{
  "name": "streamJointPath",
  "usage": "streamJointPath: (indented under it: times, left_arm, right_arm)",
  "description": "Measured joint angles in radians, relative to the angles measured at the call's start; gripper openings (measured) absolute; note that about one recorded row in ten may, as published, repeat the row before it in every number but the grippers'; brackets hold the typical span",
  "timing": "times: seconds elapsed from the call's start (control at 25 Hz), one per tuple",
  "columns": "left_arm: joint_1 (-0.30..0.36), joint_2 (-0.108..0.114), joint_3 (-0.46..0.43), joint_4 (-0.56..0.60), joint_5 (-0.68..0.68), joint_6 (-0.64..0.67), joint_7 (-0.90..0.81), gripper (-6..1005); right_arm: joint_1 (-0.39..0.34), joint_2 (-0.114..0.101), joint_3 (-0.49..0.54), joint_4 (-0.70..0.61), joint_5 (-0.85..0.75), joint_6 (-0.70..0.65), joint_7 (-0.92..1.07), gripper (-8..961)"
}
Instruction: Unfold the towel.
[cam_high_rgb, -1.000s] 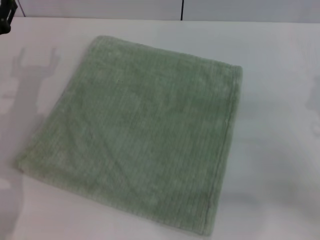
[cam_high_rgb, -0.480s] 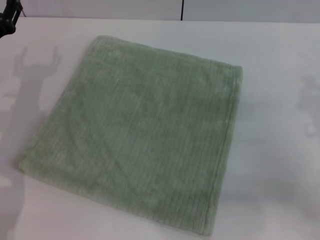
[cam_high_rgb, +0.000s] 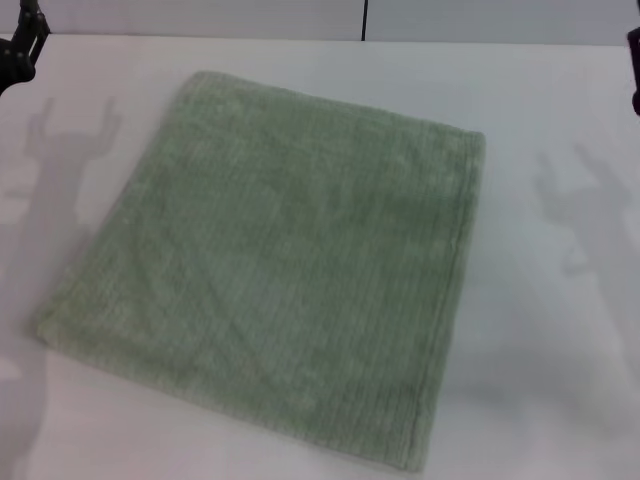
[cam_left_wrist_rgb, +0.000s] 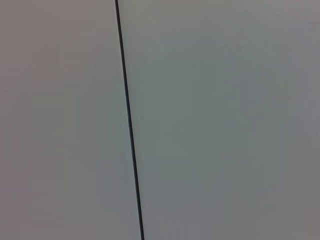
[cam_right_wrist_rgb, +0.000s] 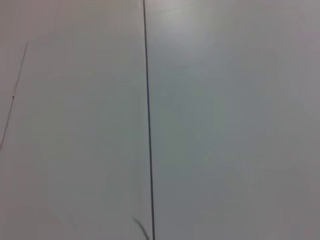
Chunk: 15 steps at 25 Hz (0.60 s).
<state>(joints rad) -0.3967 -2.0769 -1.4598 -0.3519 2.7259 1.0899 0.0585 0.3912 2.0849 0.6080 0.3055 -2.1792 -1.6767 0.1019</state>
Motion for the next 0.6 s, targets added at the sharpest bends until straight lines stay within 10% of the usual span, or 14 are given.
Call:
streamJointPath:
  times: [0.6]
  left_arm:
    - [-0.015,0.000,0.015,0.053,0.002,-0.012,-0.001,847]
  right_arm:
    - [-0.019,0.001,0.000,-0.011,-0.012,0.005,-0.047,714]
